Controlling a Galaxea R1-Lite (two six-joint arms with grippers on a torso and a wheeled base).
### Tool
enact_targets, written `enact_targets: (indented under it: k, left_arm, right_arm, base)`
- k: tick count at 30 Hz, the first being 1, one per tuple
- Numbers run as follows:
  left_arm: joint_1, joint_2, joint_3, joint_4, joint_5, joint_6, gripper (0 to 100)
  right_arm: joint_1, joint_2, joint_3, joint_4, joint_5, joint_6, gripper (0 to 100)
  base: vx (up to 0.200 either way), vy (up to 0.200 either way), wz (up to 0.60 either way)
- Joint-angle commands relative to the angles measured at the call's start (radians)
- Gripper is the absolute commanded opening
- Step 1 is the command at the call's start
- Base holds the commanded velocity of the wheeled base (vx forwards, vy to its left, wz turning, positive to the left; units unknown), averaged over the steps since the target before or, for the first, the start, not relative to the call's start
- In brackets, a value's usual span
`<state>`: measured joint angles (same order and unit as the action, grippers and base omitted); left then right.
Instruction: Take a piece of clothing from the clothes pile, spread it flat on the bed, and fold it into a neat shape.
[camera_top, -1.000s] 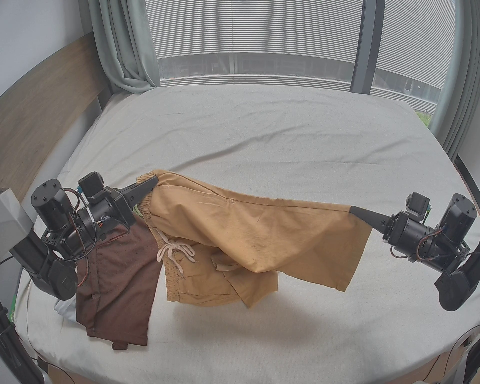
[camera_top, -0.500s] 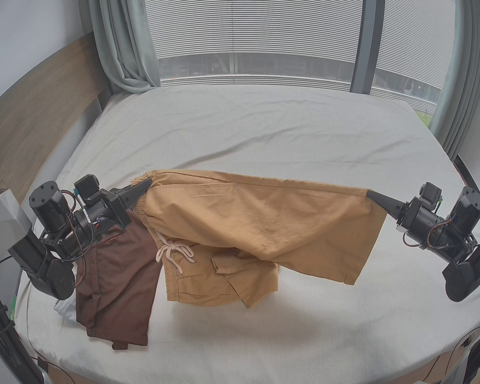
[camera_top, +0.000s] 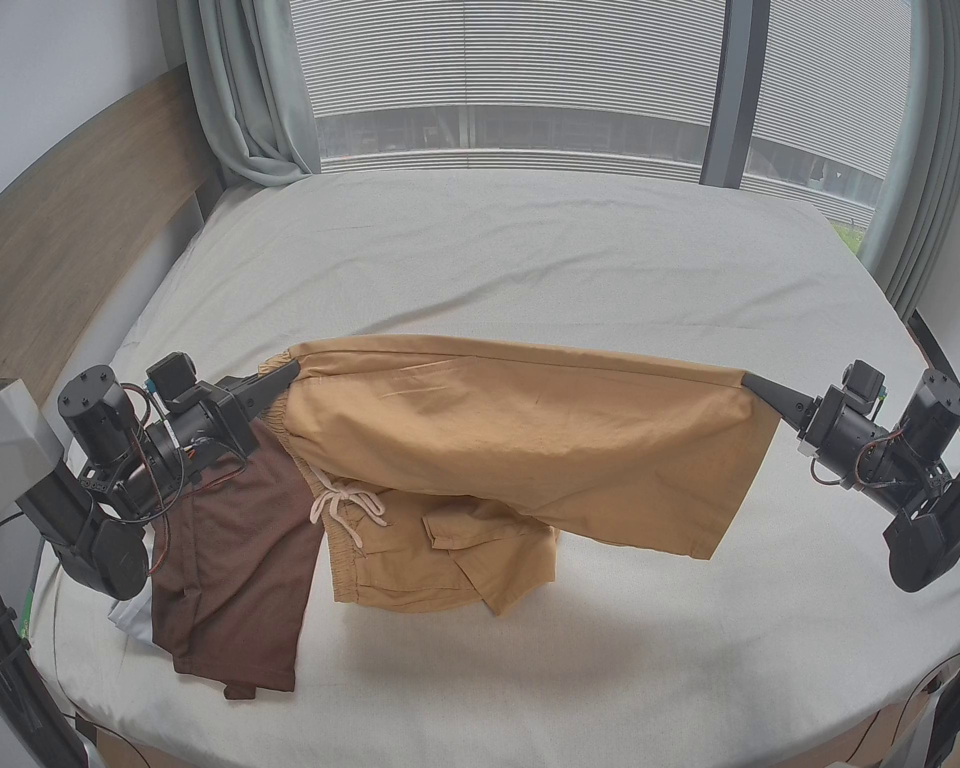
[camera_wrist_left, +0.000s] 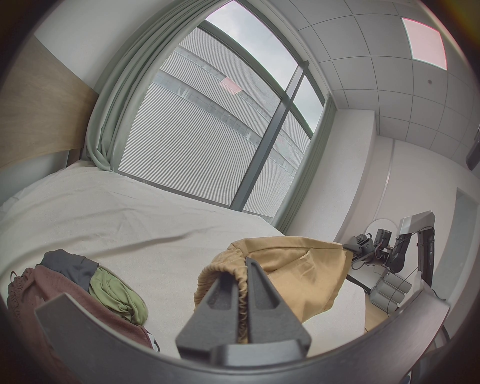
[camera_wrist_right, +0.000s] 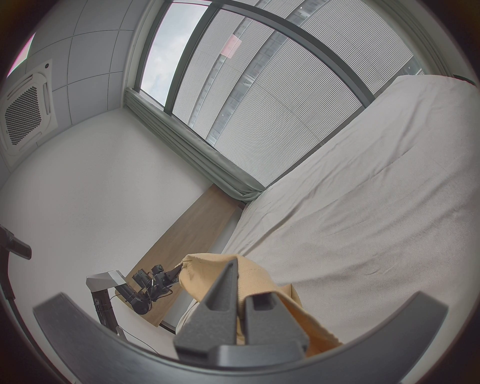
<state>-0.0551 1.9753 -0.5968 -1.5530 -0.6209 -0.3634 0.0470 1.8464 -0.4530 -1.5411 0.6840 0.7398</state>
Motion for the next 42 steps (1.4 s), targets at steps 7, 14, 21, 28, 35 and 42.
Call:
enact_targets:
  k: [7, 14, 21, 28, 35, 42]
  left_arm:
    - [0.012, 0.013, -0.003, -0.001, 0.001, 0.0, 0]
    - [0.004, 0.019, -0.029, 0.001, 0.006, -0.011, 0]
    - [-0.009, 0.114, -0.156, 0.002, 0.082, -0.066, 0]
    - [-0.025, 0.209, -0.276, 0.002, 0.187, -0.163, 0]
    - [-0.035, 0.273, -0.314, 0.001, 0.217, -0.17, 0]
    - [-0.051, 0.376, -0.436, 0.002, 0.247, -0.175, 0]
  right_arm:
    - [0.008, 0.005, -0.013, -0.001, -0.006, 0.0, 0]
    - [0.007, 0.076, -0.148, 0.001, -0.017, 0.0, 0]
    - [-0.018, 0.251, -0.293, 0.009, -0.017, 0.001, 0]
    - [-0.03, 0.382, -0.423, 0.018, -0.018, 0.01, 0]
    - [-0.029, 0.427, -0.501, 0.021, -0.043, 0.035, 0]
    - [-0.03, 0.505, -0.653, 0.072, -0.046, 0.053, 0]
  base:
    - [0.0, 0.0, 0.0]
    - [0.0, 0.0, 0.0]
    - [0.0, 0.0, 0.0]
    - [0.0, 0.0, 0.0]
    - [0.0, 0.0, 0.0]
    - [0.0, 0.0, 0.0]
